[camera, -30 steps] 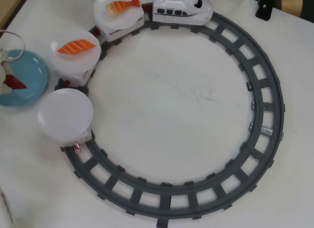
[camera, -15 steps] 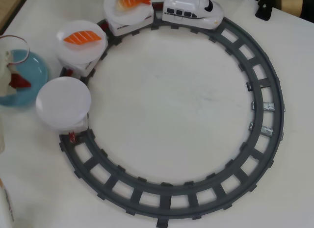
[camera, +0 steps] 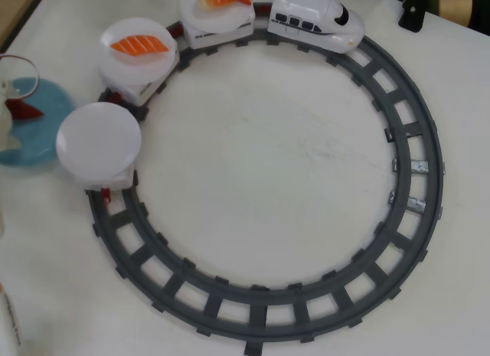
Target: Pick up the sushi from the Shinkansen and put it on the blue dish
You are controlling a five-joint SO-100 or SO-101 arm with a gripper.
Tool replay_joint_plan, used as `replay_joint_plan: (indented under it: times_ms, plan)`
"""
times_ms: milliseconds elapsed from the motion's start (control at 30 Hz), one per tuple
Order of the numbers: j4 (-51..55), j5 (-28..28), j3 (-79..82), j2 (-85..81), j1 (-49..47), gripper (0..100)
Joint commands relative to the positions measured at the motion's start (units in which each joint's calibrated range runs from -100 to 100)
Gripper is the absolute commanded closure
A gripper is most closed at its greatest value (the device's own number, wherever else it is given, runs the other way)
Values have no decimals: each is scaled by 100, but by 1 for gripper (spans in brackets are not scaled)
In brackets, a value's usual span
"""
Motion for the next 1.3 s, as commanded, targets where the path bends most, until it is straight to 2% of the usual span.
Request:
replay_joint_plan:
  times_ms: [0, 267, 433, 667, 733, 800, 900, 967, 1067, 1267]
  plan:
    - [92, 129, -49, -71, -67, 67]
    - [100, 50, 338, -163, 21, 68]
    - [100, 29, 356, -486, 21, 82]
    - [100, 45, 465, -627, 153, 66]
    - [100, 50, 465, -652, 215, 65]
    - [100, 71, 528, -611, 224, 69]
    - [92, 45, 555, -602, 241, 88]
    - [92, 40, 510, -611, 232, 95]
    - [92, 40, 510, -611, 215, 92]
    - [92, 66, 320, -702, 232, 73]
